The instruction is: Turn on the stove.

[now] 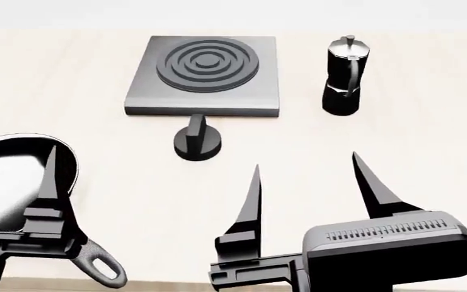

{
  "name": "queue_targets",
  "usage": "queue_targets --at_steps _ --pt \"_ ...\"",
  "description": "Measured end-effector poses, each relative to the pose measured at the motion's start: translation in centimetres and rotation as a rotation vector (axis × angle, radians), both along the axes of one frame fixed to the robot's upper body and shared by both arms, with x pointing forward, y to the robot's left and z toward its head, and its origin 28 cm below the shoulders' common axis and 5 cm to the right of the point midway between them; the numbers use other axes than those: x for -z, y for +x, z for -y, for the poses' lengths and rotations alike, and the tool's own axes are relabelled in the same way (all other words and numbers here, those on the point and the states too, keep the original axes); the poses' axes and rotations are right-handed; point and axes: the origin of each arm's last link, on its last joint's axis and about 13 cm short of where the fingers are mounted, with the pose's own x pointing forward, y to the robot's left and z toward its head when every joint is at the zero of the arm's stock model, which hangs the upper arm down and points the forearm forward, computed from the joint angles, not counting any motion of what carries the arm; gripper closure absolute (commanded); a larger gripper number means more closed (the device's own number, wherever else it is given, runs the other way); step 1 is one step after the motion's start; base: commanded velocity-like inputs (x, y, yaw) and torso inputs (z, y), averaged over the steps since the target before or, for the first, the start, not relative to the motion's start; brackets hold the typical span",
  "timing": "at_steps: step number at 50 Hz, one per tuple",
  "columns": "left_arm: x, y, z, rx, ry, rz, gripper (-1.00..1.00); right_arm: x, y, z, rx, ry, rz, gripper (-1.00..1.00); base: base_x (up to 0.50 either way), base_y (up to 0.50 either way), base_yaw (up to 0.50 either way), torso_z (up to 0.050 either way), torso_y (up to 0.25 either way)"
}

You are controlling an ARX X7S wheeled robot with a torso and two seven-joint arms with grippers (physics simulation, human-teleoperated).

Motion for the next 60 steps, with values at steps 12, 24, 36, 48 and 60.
queue_targets --at_steps 12,24,36,48,60 --pt "0.02 0.04 -0.01 -0.001 -0.001 -0.001 -1.0 0.0 0.01 -0.03 0.0 0.0 0.001 -1.0 0.0 0.17 0.0 0.0 0.0" --pt "0.01 0.06 -0.02 -0.003 -0.002 -0.001 -1.0 -0.01 0.01 -0.06 -0.002 0.001 0.001 -1.0 0.0 0.18 0.0 0.0 0.0" --pt "0.03 0.07 -0.04 -0.003 -0.003 -0.001 -1.0 0.0 0.01 -0.07 -0.003 0.001 0.001 -1.0 0.0 0.18 0.0 0.0 0.0" --pt "0.01 0.04 -0.07 -0.004 -0.002 -0.001 -1.0 0.02 0.01 -0.1 -0.005 0.0 0.001 -1.0 0.0 0.18 0.0 0.0 0.0" --pt "0.0 0.02 -0.09 -0.004 -0.001 0.0 -1.0 0.02 0.01 -0.15 -0.006 -0.003 0.0 -1.0 0.0 0.16 0.0 0.0 0.0"
